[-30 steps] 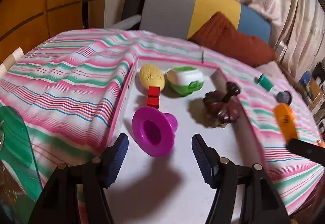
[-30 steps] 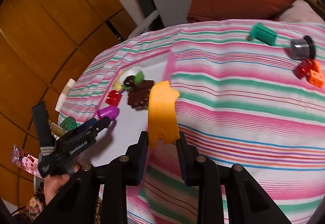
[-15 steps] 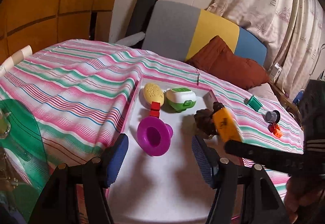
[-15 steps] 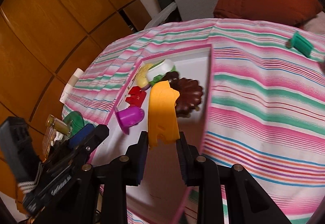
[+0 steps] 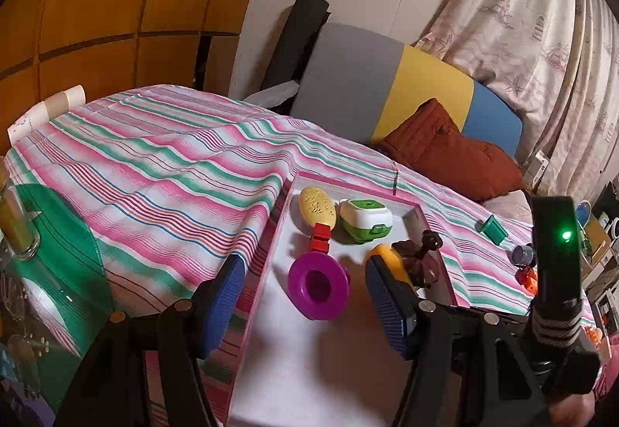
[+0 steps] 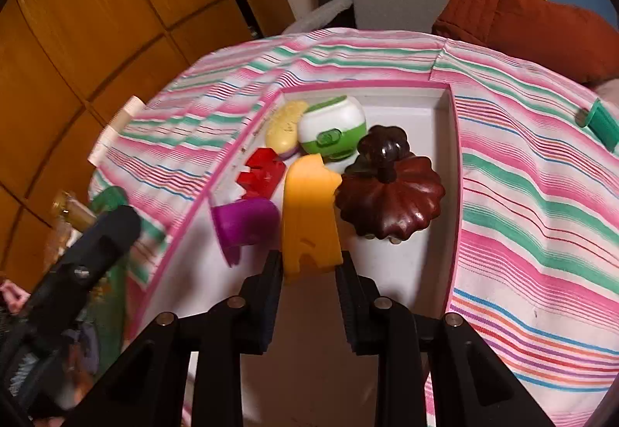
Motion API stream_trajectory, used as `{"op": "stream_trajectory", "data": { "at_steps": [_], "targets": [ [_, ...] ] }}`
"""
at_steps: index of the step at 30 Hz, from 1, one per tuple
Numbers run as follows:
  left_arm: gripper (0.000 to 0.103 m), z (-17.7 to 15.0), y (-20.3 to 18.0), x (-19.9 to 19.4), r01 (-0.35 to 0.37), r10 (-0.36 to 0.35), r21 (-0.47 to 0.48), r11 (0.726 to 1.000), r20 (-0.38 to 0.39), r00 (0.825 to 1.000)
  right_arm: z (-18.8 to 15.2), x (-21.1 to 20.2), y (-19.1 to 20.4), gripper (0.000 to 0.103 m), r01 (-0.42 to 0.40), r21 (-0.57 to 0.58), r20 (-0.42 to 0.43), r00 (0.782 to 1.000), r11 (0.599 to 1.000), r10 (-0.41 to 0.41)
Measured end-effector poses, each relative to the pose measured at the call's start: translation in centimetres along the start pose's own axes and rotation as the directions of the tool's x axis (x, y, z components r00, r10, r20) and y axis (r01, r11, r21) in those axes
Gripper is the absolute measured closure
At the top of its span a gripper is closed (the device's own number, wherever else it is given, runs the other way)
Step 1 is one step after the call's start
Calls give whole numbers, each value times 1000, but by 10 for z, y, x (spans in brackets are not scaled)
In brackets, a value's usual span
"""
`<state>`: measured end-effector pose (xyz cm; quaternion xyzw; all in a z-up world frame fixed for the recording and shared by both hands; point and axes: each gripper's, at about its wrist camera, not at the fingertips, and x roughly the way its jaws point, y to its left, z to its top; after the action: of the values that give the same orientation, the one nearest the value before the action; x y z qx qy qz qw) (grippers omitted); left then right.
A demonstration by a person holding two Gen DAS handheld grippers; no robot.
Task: Organize rigid objects
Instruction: 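Lower the yellow curved piece into the tray and open the right tool, then move both tools back toward the red cylinder and orange cubes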
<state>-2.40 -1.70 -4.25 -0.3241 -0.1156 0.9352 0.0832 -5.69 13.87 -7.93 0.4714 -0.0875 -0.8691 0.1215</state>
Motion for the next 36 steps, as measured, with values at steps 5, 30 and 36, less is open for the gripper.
{"op": "stream_trajectory", "data": {
  "at_steps": [5, 30, 36],
  "targets": [
    [37, -1, 2, 1, -3, 3, -7, 1000, -3, 1000, -5, -6, 1, 56, -5, -2, 16, 1000, 1000, 5],
    [37, -37, -70, -2, 198, -181, 196, 961, -100, 978, -50, -90, -108, 54, 156, 140, 91, 981, 978, -169],
    [37, -46, -87, -2, 215, -187, 257, 942, -129, 974, -67, -99, -158, 54, 248, 153, 41, 966, 957, -257]
  ]
}}
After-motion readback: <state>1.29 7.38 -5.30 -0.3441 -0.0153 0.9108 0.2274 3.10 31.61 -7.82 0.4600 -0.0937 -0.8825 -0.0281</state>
